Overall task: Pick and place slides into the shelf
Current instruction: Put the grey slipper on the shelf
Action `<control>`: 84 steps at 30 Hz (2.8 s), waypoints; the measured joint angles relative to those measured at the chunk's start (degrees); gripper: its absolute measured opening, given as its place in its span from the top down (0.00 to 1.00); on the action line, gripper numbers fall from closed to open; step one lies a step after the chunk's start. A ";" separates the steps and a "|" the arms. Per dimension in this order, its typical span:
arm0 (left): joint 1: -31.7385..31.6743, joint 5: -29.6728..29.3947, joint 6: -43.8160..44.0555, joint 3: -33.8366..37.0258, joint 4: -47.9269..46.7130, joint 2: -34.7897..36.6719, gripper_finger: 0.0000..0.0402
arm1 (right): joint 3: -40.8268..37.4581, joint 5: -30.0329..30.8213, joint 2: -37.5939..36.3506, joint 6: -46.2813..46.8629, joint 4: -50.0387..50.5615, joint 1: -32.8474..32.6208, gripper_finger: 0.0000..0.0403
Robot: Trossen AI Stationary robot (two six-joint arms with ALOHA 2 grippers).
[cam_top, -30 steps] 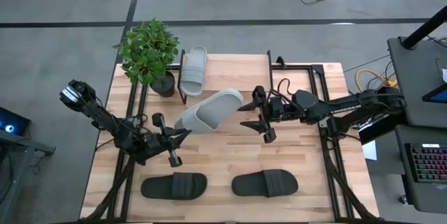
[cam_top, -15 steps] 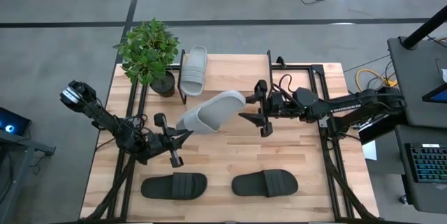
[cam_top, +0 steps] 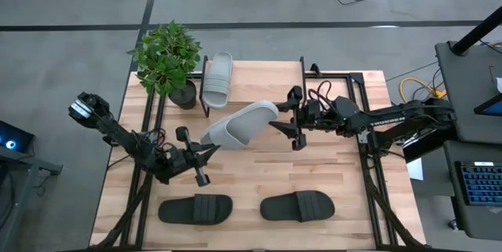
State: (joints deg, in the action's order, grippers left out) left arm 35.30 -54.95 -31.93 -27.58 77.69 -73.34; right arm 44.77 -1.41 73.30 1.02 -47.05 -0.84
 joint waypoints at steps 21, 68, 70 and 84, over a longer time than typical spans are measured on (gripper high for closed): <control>-1.98 2.83 -0.03 -2.51 1.24 -4.02 1.00 | 0.11 0.22 -0.02 -3.84 1.07 0.13 0.88; 4.05 -8.82 -16.97 -2.07 -5.25 9.53 0.29 | 43.89 -31.48 16.34 10.18 62.48 34.55 0.89; 4.10 -8.95 -17.03 -2.07 -5.25 9.58 0.29 | 47.10 -35.65 20.73 10.97 63.98 36.67 0.89; 4.13 -15.08 -25.79 -2.01 -5.08 9.77 0.29 | 74.54 -45.13 42.57 4.78 90.75 45.32 0.89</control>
State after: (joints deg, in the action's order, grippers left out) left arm 39.43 -70.03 -57.72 -29.58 72.61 -63.57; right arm 119.31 -46.54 115.87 5.80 43.70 44.47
